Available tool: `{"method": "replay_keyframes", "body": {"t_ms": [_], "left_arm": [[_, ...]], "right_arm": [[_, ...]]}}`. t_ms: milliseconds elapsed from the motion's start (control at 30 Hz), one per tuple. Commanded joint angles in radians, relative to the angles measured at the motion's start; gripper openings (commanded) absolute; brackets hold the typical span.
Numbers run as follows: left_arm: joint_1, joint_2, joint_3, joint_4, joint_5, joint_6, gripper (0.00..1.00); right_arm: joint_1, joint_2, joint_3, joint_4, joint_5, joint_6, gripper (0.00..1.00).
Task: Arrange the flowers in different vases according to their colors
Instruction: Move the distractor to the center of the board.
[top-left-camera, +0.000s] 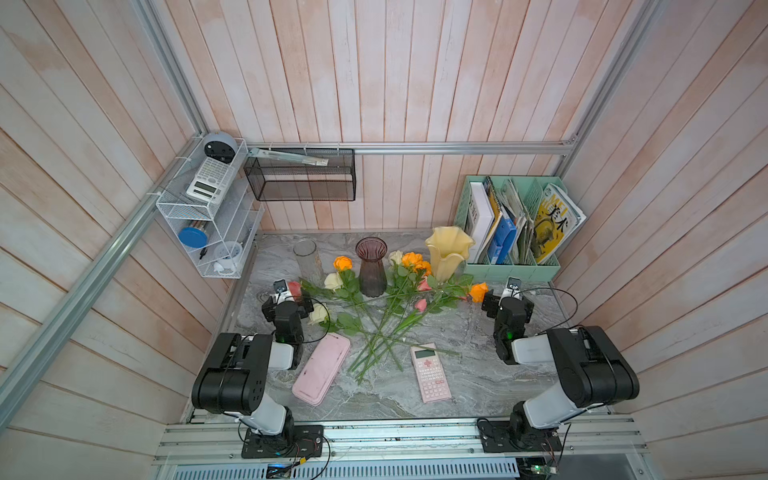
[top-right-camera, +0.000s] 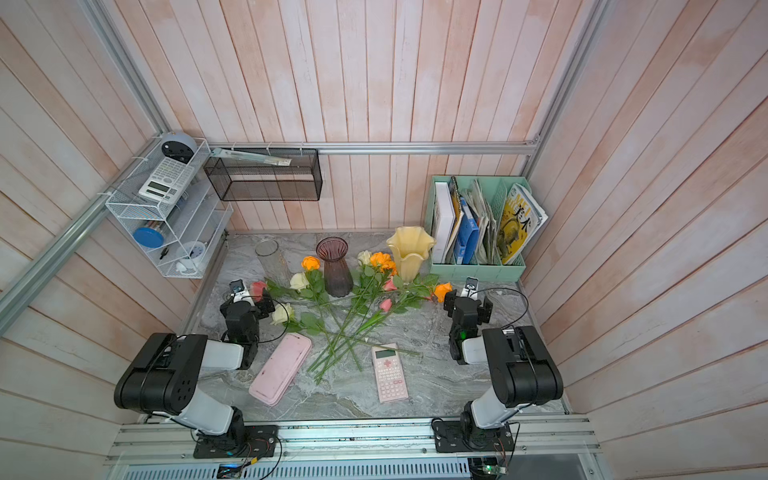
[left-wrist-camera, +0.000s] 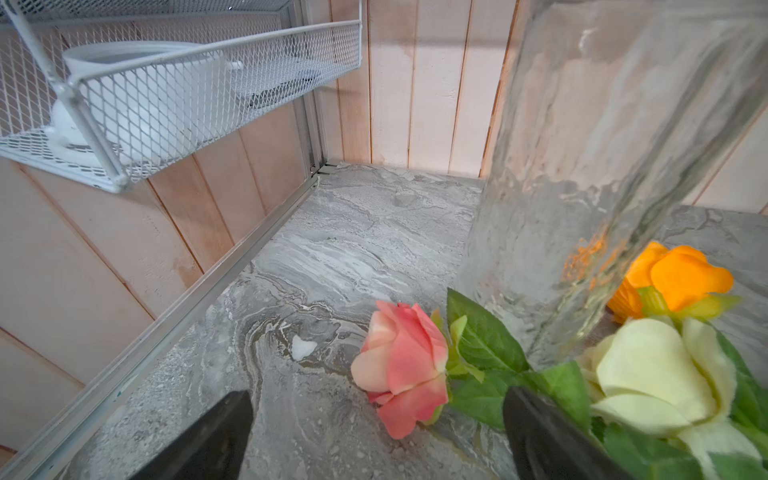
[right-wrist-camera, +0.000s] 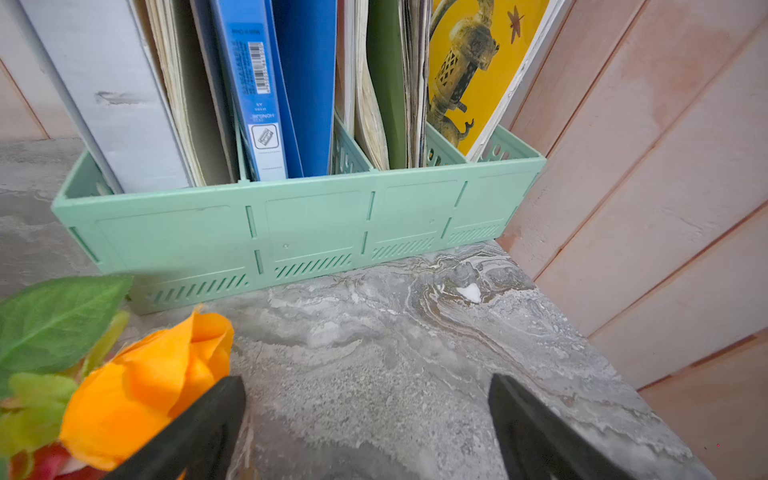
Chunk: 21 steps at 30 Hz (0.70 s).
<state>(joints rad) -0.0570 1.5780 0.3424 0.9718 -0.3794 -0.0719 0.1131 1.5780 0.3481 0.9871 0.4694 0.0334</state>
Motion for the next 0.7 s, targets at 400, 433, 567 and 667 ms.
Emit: {"method": "replay_keyframes", "body": {"t_ms": [400, 433, 567, 667], "left_arm": [[0.005, -0.014, 0.014, -0.002, -0.018, -0.005, 1.00], [0.005, -0.014, 0.012, 0.003, -0.018, -0.003, 1.00], [-0.011, -0.103, -0.022, -0.009, -0.044, 0.011, 1.00], [-0.092, -0.289, -0.044, -0.087, -0.189, 0.060, 1.00]], "right_arm": [[-0.002, -0.006, 0.009, -0.002, -0.006, 0.011, 0.98], [-0.003, -0.006, 0.006, 0.005, -0.002, 0.010, 0.98], [0.003, -0.082, -0.010, -0.046, -0.028, -0.012, 0.97], [0.039, -0.205, -0.025, -0.087, 0.078, -0.032, 0.98]]}}
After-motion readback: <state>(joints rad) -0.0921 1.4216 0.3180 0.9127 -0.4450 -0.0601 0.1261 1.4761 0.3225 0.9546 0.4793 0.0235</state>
